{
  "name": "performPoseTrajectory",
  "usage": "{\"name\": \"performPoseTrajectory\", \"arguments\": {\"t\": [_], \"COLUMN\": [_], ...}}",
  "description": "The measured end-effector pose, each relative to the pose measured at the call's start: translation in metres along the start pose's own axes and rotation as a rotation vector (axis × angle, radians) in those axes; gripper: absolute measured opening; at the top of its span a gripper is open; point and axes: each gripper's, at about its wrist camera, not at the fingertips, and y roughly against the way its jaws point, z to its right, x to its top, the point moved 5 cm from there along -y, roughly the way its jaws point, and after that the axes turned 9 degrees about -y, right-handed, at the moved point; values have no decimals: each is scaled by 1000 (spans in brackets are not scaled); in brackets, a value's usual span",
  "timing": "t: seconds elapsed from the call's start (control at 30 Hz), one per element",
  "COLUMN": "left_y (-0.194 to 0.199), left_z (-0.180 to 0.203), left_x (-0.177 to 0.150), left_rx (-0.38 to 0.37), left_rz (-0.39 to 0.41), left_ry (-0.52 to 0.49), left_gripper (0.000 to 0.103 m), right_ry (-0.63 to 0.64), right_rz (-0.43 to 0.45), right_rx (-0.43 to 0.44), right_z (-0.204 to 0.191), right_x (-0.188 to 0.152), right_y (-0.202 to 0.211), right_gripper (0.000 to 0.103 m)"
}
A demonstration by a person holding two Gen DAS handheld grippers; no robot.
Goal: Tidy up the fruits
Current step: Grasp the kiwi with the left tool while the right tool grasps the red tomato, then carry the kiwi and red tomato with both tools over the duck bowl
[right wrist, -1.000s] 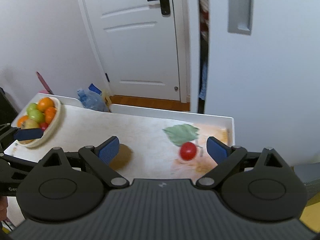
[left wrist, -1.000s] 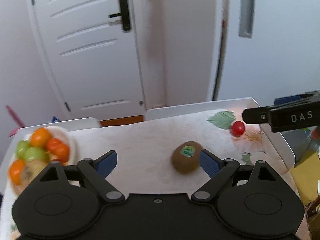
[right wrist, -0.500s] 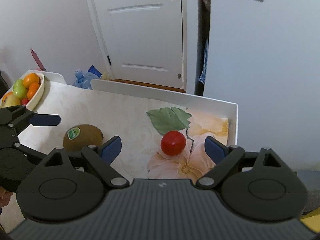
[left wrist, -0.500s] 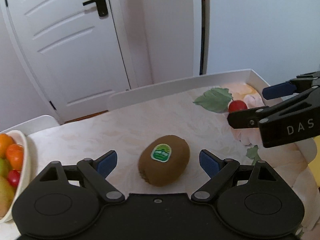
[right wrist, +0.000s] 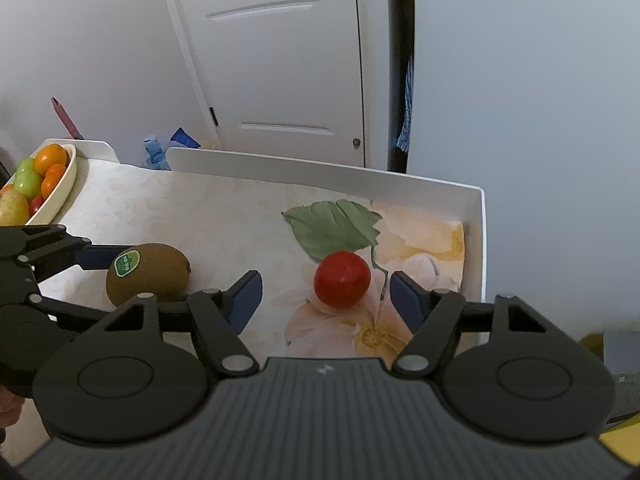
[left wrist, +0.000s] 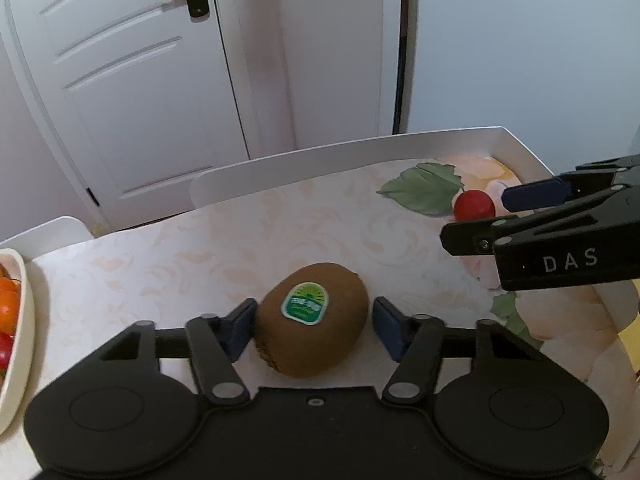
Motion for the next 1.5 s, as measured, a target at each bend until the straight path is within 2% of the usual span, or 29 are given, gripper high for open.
{"name": "performPoseTrajectory", "arguments": {"t": [0.13,0.3,0.47,0.57,0.63,0.67,0.7,1.07,1.5], "left_y": [1,4,8,12,15,16,18,48,109], "left_z": [-1,0,-2,-4,-6,-7,-8,-27,-67], "left_x": [0,-2,-7,-10,-12,-12,-13,-20,-26], "left_rx": [-4,-5,-5,-3,0,2,4,27,88], "left_rz": [-4,-4,-3,0,3,4,6,37,102], "left_ry": [1,4,21,32,39,43,47,99,192], "left_gripper": [61,60,60,60,60,59,59,59,59], "right_ry": [-14,-20,-5,2,10,14,19,27,56], "right_rz": [1,4,9,7,8,14,19,46,90], "right_rx": [-13,-22,-33,-38,-46,-51,-52,-15,89], "right_z": [2,1,-1,-3,-5,-5,-6,-25,-91], "right_x": [-1,-1,-2,-3,-3,-3,-3,3,18], "right_y": [-3,-5,-7,-9,-10,-10,-9,8,43], "right_gripper": [85,77,74,66,58,49,46,46,46]}}
